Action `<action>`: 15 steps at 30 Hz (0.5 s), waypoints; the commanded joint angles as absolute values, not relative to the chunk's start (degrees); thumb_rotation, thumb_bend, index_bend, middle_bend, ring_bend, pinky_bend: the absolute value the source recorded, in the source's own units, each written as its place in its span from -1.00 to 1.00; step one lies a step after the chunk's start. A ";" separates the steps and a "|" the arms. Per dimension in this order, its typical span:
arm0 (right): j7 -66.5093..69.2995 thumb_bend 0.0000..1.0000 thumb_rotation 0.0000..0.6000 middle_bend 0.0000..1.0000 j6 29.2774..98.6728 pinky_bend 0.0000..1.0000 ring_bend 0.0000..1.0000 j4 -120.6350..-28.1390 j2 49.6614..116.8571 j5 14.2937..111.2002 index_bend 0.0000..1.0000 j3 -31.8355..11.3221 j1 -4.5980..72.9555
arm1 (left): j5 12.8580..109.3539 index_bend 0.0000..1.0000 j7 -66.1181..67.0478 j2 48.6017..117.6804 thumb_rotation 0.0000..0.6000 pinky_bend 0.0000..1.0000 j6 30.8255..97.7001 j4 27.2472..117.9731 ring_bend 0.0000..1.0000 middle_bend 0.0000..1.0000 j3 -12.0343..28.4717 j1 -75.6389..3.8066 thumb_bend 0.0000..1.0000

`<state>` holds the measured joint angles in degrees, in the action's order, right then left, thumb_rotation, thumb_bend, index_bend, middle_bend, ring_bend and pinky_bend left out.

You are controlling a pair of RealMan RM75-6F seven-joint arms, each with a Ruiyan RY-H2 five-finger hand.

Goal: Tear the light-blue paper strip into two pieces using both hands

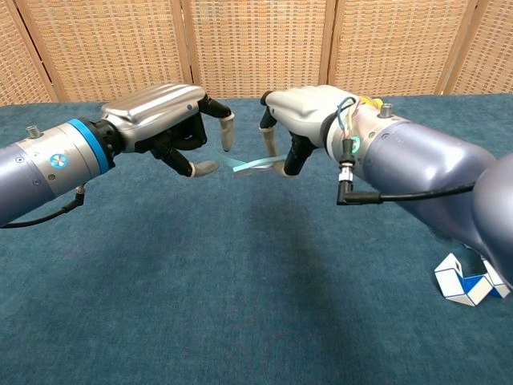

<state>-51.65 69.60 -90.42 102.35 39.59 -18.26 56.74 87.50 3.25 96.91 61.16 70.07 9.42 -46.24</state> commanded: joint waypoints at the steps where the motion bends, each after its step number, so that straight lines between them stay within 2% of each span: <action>1: -51.50 0.09 1.00 -0.93 69.56 -1.00 -1.00 -90.55 102.12 39.67 0.30 -18.22 56.73 | 87.15 0.14 3.56 97.33 1.00 1.00 61.31 70.04 1.00 1.00 9.60 -46.44 -0.16; 5: -51.13 0.09 1.00 -0.93 69.54 -1.00 -1.00 -90.78 101.66 39.80 0.30 -18.20 56.61 | 86.64 0.25 4.28 97.69 1.00 1.00 61.19 70.04 1.00 1.00 9.62 -46.62 -0.02; 15: -50.27 0.09 1.00 -0.92 69.74 -1.00 -1.00 -91.52 100.60 39.96 0.30 -18.27 56.29 | 85.89 0.42 5.44 98.11 1.00 1.00 61.08 69.99 1.00 1.00 9.45 -46.91 0.01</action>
